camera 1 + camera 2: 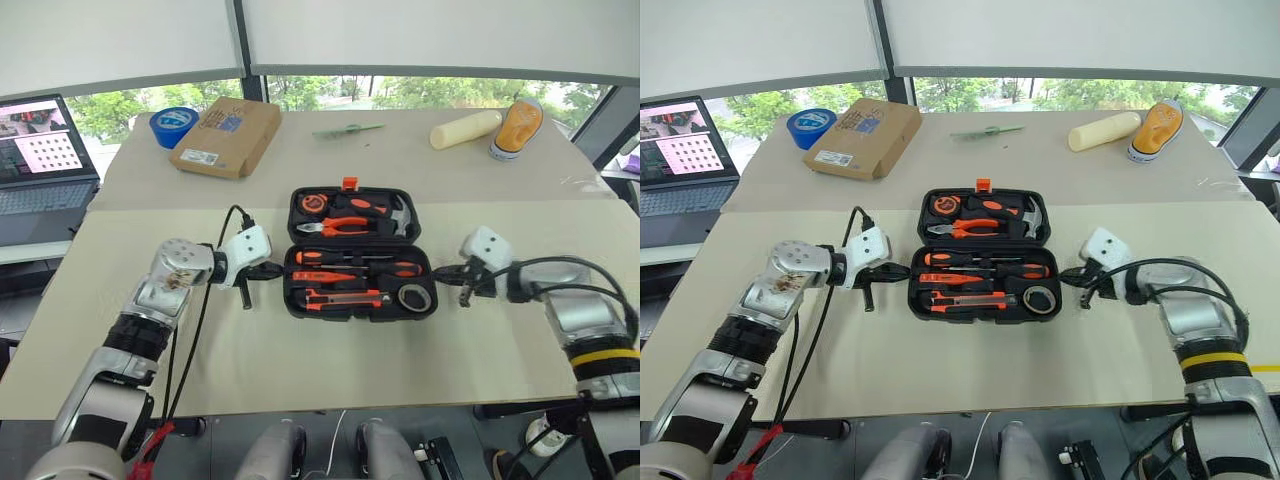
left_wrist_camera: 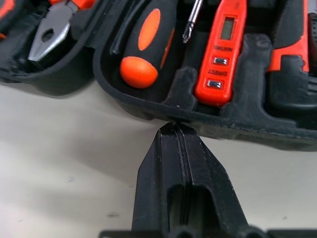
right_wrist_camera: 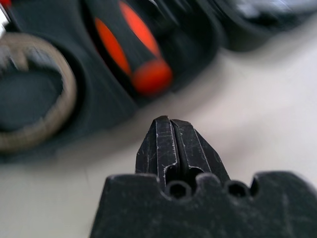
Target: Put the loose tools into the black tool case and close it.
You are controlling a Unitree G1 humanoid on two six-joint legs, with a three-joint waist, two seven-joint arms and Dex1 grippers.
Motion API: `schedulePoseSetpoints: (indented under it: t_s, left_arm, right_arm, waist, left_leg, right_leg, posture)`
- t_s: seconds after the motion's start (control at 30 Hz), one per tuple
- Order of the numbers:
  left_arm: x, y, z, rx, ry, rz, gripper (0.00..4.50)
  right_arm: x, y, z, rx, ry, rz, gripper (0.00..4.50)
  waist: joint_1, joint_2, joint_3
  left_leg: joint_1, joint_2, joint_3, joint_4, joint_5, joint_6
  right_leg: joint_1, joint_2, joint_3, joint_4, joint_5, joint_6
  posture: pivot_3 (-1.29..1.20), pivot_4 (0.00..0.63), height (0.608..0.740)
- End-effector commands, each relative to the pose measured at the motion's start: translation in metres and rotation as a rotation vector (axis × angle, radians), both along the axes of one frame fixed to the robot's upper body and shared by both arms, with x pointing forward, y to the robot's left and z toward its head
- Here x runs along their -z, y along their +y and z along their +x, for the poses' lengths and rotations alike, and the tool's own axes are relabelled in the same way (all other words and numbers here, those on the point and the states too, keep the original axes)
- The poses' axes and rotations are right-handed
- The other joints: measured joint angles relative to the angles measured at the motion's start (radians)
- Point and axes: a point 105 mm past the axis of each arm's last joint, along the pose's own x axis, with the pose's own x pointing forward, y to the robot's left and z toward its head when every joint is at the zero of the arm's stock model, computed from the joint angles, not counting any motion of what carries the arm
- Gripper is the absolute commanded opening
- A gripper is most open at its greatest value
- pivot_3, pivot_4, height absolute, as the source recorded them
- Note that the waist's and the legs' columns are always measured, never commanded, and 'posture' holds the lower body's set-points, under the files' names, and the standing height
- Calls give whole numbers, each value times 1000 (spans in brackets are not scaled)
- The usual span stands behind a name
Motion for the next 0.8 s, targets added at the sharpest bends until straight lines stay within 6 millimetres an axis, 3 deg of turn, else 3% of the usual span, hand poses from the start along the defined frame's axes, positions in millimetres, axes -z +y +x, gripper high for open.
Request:
schedulePoseSetpoints:
  t_s: [0.03, 0.2, 0.5, 0.8]
  left_arm:
    - [-6, -15, -18, 114, 8, -32, 0]
    - [-6, -16, -40, 174, 63, -47, 0]
    - [18, 1, -72, 169, 134, 10, 0]
    - [35, 41, -74, 6, 123, 109, 0]
  right_arm:
    - [-22, 31, -10, -163, -61, 43, 24]
    - [-26, 41, -35, -251, -29, 41, 24]
    - [-14, 31, -69, -214, 4, 33, 24]
    - [4, -16, -79, -4, -9, -28, 24]
  waist:
    - [-2, 0, 0]
    - [-10, 0, 0]
    - [-9, 0, 0]
    - [-1, 1, -1]
  left_leg:
    - [0, 0, 0, 0, 0, -1]
    - [-6, 0, 0, 0, 1, -2]
    - [-6, 0, 0, 0, 0, 0]
    - [1, 1, 1, -1, -2, 3]
  right_leg:
    - [0, 0, 0, 0, 0, 0]
    - [-8, 0, 0, 1, 0, 0]
    - [-8, 0, 1, 0, 0, 0]
    - [-2, -1, 1, -1, 0, 0]
  posture:
    - [0, 150, 738]
    - [0, 150, 738]
    - [0, 150, 738]
    - [0, 150, 738]
